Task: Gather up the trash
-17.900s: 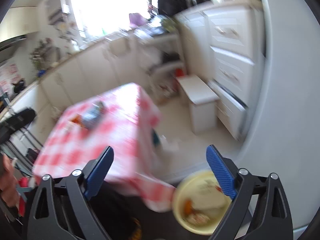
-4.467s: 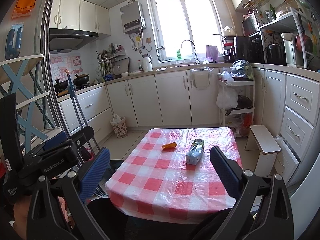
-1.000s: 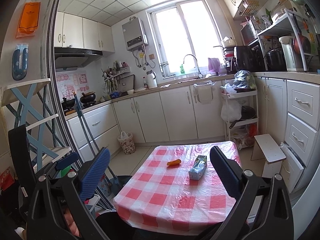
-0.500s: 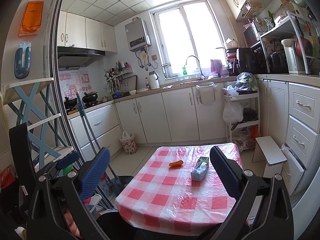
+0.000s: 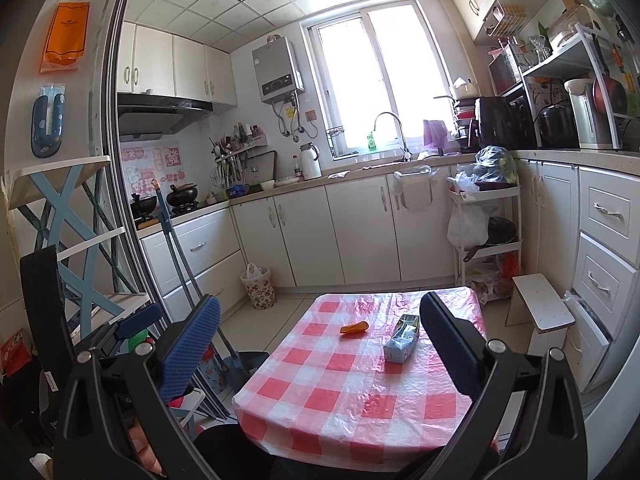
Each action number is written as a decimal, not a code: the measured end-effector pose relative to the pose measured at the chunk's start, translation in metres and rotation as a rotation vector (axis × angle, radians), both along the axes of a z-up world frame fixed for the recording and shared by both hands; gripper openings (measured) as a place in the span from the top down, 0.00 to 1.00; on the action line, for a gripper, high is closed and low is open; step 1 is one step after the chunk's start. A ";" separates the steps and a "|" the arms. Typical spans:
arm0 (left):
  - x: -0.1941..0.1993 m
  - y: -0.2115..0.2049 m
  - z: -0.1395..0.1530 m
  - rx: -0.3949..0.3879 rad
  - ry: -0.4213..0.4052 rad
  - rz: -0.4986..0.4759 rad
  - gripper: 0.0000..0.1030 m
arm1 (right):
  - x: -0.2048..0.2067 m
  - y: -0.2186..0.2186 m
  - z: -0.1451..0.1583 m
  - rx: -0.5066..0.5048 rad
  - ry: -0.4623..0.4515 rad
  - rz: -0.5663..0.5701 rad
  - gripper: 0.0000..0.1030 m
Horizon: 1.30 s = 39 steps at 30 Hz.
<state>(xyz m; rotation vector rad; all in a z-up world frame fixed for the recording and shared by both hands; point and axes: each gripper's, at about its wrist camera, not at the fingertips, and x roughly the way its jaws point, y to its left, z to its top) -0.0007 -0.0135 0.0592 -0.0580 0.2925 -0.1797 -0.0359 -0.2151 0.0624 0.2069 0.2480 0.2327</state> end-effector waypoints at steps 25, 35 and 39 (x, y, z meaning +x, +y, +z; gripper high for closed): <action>0.000 -0.001 0.000 0.000 -0.002 0.000 0.07 | 0.001 0.000 0.006 -0.004 -0.013 0.003 0.07; 0.000 -0.002 0.001 -0.005 -0.004 0.001 0.07 | 0.001 -0.002 0.007 -0.006 -0.015 0.005 0.07; 0.000 -0.002 0.001 -0.006 -0.004 0.002 0.07 | 0.001 -0.003 0.007 -0.005 -0.013 0.004 0.07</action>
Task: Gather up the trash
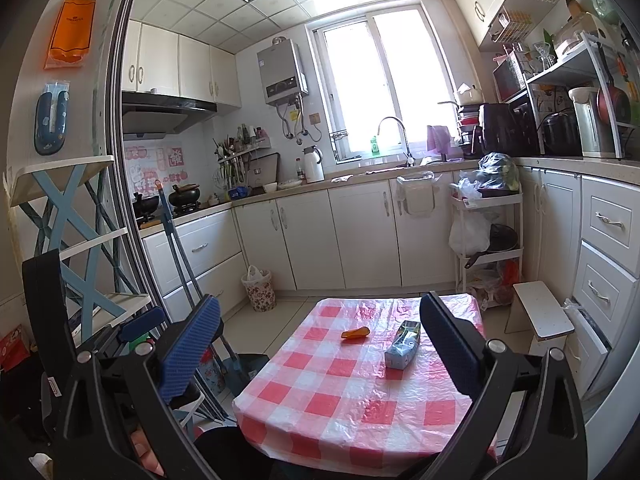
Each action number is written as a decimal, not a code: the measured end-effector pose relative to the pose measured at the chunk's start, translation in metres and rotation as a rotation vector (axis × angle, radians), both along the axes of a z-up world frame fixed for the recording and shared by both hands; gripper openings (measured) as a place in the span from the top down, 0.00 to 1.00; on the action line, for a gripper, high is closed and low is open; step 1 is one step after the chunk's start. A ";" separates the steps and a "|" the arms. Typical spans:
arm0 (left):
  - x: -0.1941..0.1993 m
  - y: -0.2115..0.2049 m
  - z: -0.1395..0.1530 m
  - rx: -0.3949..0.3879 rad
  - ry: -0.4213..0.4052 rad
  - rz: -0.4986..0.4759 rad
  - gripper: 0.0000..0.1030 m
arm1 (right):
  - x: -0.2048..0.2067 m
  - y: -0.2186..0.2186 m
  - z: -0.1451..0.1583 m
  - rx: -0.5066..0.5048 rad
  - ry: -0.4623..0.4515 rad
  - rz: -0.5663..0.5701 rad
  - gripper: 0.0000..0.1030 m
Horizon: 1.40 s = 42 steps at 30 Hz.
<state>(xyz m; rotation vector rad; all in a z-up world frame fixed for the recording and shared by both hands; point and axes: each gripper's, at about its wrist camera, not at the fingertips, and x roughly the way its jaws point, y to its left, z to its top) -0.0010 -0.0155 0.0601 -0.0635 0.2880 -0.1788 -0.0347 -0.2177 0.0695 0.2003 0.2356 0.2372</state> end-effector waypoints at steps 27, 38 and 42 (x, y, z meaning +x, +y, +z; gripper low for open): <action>-0.002 -0.001 -0.002 0.007 -0.005 -0.005 0.07 | -0.005 -0.006 -0.003 0.011 -0.008 -0.016 0.07; -0.003 -0.003 -0.001 0.013 -0.008 -0.013 0.07 | -0.006 -0.008 -0.001 0.008 -0.012 -0.013 0.07; -0.003 -0.004 -0.001 0.014 -0.008 -0.013 0.07 | -0.007 -0.008 0.000 0.007 -0.014 -0.010 0.07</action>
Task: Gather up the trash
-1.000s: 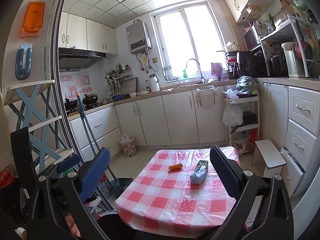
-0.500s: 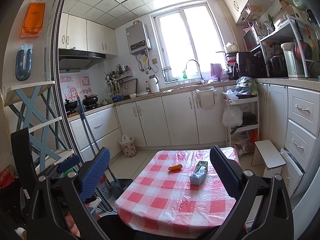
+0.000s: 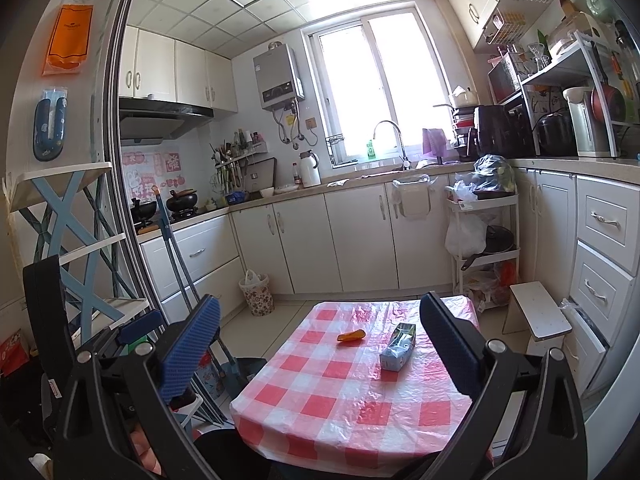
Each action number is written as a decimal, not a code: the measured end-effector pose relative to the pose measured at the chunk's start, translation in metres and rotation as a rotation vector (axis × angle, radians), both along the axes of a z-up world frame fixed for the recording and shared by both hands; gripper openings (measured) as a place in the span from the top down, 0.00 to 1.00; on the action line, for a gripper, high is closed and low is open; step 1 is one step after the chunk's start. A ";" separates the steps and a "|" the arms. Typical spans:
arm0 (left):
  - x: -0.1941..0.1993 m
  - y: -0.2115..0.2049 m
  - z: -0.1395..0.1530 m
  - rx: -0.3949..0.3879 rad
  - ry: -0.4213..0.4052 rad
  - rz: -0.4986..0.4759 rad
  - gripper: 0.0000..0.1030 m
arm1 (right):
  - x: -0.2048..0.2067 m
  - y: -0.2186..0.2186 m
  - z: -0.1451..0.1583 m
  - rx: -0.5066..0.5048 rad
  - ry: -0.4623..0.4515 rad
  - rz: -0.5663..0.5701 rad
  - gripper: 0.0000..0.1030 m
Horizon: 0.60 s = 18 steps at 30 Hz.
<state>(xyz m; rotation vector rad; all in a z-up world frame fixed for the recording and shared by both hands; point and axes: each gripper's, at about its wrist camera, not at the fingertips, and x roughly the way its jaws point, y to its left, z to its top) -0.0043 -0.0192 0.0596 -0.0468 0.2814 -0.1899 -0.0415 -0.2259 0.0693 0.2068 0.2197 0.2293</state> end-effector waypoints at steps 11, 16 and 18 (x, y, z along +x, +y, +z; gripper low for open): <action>-0.002 -0.002 0.003 0.004 -0.006 -0.017 0.07 | -0.001 0.000 0.002 -0.004 -0.003 0.001 0.07; -0.003 -0.005 0.003 0.010 -0.010 -0.029 0.07 | -0.001 0.002 0.005 -0.008 -0.004 0.007 0.07; -0.003 -0.005 0.003 0.007 -0.009 -0.027 0.07 | -0.001 0.004 0.006 -0.012 -0.005 0.012 0.07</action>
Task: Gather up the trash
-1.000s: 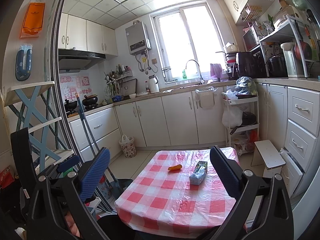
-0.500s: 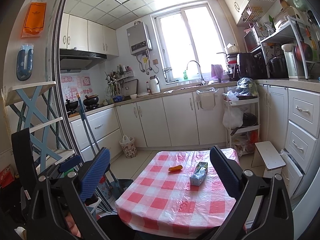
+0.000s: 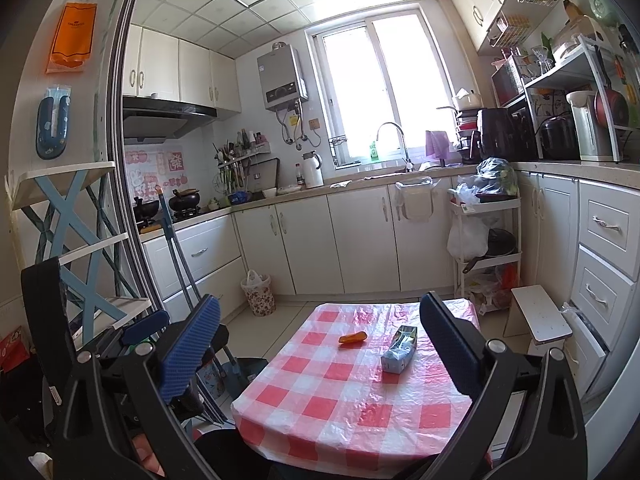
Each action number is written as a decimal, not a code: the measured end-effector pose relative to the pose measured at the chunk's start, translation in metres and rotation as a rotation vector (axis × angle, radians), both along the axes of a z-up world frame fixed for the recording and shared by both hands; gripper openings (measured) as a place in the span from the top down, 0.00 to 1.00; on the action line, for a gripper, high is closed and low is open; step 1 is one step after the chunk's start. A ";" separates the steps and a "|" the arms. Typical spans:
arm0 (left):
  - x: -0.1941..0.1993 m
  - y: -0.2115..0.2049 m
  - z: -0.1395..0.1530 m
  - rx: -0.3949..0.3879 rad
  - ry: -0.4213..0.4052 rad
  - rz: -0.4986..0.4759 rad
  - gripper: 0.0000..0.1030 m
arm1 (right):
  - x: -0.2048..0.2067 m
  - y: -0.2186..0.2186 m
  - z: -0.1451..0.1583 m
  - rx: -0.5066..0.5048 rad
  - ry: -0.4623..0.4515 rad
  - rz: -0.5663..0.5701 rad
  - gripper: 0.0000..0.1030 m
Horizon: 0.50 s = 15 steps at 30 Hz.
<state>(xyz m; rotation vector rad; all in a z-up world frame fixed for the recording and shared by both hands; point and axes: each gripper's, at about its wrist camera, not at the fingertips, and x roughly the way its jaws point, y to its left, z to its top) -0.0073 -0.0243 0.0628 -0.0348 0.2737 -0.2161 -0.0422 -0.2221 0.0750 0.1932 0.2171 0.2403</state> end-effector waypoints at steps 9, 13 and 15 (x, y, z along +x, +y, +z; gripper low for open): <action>-0.001 0.001 0.001 -0.003 -0.002 -0.002 0.07 | 0.000 0.002 0.001 -0.007 -0.005 0.005 0.07; -0.001 0.002 0.001 -0.004 -0.002 -0.002 0.07 | 0.001 0.002 0.001 -0.007 -0.007 0.005 0.07; -0.001 0.001 0.001 -0.004 -0.003 -0.001 0.07 | 0.000 0.003 0.001 -0.007 -0.006 0.005 0.07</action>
